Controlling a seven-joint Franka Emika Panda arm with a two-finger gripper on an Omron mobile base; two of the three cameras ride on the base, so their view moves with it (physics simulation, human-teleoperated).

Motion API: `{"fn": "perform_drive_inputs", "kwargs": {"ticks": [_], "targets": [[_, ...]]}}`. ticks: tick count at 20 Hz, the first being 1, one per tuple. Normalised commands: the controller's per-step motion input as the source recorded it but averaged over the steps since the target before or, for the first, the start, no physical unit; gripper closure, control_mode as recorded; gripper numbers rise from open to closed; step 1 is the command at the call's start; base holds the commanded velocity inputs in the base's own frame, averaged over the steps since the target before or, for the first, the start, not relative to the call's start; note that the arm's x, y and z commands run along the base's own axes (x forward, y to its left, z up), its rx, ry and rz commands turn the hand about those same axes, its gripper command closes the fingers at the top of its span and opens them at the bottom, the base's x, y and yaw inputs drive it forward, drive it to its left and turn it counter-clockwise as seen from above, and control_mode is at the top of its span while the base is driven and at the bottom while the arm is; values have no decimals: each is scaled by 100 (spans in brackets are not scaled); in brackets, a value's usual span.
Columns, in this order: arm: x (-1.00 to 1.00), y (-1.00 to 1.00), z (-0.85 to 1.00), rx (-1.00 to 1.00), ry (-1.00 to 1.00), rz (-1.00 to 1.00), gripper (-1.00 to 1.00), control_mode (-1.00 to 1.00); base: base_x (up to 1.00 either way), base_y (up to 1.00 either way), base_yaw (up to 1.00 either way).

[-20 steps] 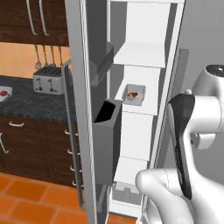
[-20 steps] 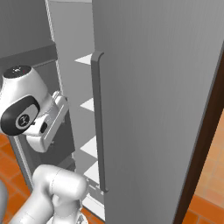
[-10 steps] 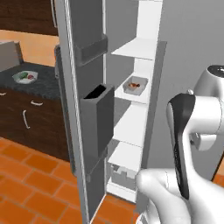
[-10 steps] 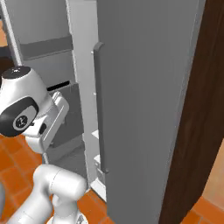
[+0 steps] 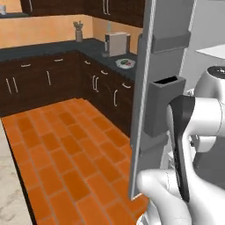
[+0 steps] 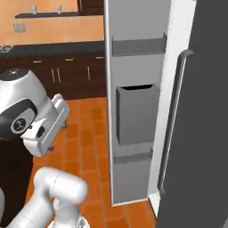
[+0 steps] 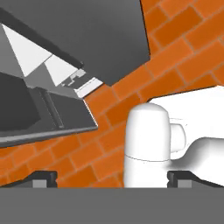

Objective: Take the meat container that has the chicken drumstick and place it on the second highest rack of the freezer. Then take the vegetable container that has the tomato and broccoli and place it on the highest rack of the freezer.

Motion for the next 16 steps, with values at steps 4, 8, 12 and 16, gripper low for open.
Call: {"fn": "perform_drive_inputs", "kwargs": {"ticks": [4, 8, 12, 16], "targets": [[0, 0, 0, 0, 0, 0, -100, 100, -2, 36, 81], [0, 0, 0, 0, 0, 0, -100, 100, 70, 42, 40], [0, 0, 0, 0, 0, 0, -100, 100, 94, 37, 5], [0, 0, 0, 0, 0, 0, -100, 100, 94, 4, -5]]}}
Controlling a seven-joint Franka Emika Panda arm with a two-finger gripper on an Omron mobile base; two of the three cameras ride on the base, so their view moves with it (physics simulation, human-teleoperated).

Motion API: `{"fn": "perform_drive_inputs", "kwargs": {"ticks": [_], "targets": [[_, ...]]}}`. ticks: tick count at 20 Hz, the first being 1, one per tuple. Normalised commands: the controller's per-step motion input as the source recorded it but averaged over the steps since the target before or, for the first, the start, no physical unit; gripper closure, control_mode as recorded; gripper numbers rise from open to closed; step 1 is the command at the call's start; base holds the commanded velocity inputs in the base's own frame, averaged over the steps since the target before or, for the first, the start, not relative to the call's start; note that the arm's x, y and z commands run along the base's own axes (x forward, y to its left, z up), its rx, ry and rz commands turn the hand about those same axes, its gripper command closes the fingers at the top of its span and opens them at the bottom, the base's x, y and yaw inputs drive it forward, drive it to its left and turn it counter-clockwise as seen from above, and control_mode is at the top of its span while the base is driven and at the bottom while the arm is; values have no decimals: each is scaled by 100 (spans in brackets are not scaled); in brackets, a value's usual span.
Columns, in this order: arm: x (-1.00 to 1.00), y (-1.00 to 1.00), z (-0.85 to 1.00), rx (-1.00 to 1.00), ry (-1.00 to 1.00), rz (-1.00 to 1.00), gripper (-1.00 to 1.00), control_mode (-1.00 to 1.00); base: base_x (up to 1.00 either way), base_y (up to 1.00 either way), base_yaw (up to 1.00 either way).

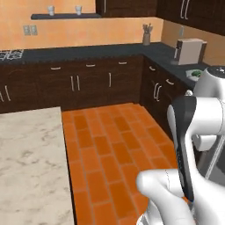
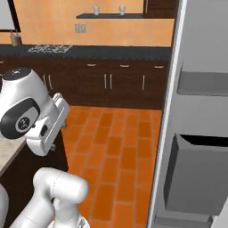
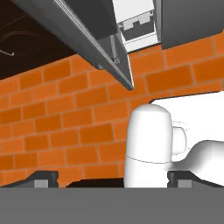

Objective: Take the meat container that has the chicken drumstick and place it on the second highest rack of the freezer. Then take the vegetable container that has the tomato and broccoli and place it on the highest rack of the freezer.

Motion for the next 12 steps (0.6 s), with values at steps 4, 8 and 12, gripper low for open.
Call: {"fn": "perform_drive_inputs", "kwargs": {"ticks": [4, 8, 12], "targets": [[0, 0, 0, 0, 0, 0, -100, 100, 100, 2, -9], [0, 0, 0, 0, 0, 0, -100, 100, 100, 1, -9], [0, 0, 0, 0, 0, 0, -100, 100, 100, 0, -8]]}}
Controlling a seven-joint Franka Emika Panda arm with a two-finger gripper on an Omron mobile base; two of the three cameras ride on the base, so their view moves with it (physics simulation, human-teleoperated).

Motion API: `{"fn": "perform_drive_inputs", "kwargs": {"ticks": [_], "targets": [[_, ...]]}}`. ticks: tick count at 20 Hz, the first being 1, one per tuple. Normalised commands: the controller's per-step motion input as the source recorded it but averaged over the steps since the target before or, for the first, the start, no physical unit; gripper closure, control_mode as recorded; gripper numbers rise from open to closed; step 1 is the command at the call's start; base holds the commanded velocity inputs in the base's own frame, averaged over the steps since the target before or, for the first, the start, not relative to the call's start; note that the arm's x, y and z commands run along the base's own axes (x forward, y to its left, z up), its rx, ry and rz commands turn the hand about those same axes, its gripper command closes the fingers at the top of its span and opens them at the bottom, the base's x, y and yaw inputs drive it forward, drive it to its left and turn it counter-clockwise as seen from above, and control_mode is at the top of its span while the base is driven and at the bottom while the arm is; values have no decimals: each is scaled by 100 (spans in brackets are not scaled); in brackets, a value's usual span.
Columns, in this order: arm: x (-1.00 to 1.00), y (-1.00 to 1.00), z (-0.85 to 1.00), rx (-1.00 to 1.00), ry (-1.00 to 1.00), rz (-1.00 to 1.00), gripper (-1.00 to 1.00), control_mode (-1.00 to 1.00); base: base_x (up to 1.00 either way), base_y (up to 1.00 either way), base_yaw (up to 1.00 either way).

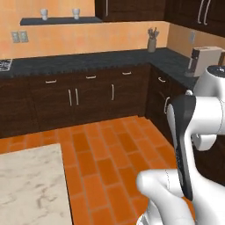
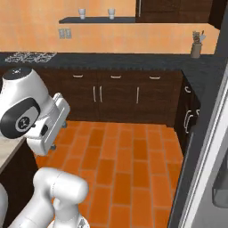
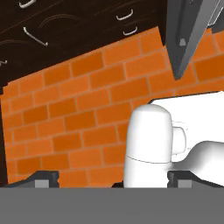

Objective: Take the meat container that has the chicken drumstick and place it on the second highest rack of the freezer. Then take the vegetable container that has the tomato and broccoli and place it on the highest rack of the freezer.

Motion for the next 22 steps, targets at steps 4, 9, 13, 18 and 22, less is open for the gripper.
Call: {"fn": "perform_drive_inputs", "kwargs": {"ticks": [4, 9, 13, 18, 22], "targets": [[0, 0, 0, 0, 0, 0, -100, 100, 100, -1, -12], [0, 0, 0, 0, 0, 0, -100, 100, 88, -9, -41], [0, 0, 0, 0, 0, 0, -100, 100, 60, 0, -62], [0, 0, 0, 0, 0, 0, -100, 100, 70, 0, -61], [0, 0, 0, 0, 0, 0, -100, 100, 81, 1, -56]]}}
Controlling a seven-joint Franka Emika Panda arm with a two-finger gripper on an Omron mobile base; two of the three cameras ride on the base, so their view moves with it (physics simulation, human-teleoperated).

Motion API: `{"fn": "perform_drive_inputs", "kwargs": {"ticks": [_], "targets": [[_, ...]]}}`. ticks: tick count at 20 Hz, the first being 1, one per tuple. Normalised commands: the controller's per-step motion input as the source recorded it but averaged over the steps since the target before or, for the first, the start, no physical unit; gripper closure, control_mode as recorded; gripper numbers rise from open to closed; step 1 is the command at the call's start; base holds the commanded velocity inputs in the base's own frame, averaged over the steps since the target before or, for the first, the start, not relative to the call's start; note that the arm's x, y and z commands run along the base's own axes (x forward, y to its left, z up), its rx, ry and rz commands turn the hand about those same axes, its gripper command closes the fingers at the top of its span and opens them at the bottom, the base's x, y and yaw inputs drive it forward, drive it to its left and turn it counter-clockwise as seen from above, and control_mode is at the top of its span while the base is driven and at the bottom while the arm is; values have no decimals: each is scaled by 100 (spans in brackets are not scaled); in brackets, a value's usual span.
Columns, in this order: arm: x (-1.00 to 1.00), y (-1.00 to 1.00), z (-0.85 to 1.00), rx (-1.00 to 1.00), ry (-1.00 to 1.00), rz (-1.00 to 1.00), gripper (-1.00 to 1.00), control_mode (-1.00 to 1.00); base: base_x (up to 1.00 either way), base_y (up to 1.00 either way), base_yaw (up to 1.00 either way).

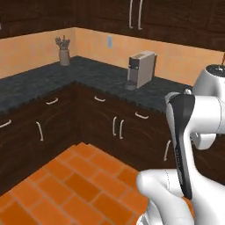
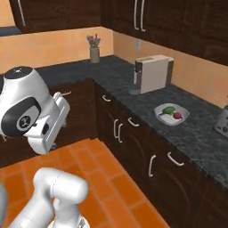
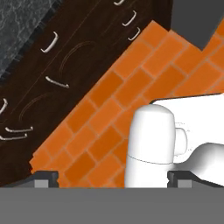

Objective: Take the meat container that has the chicken drumstick and place it on the second highest rack of the freezer. Then take the vegetable container that has the tomato and broccoli and place it on the highest rack of the freezer.

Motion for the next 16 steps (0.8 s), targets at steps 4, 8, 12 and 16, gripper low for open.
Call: {"fn": "perform_drive_inputs", "kwargs": {"ticks": [4, 8, 12, 16], "targets": [[0, 0, 0, 0, 0, 0, -100, 100, 85, 10, -56], [0, 0, 0, 0, 0, 0, -100, 100, 91, 29, -55], [0, 0, 0, 0, 0, 0, -100, 100, 92, 33, -55], [0, 0, 0, 0, 0, 0, -100, 100, 89, 28, -55]]}}
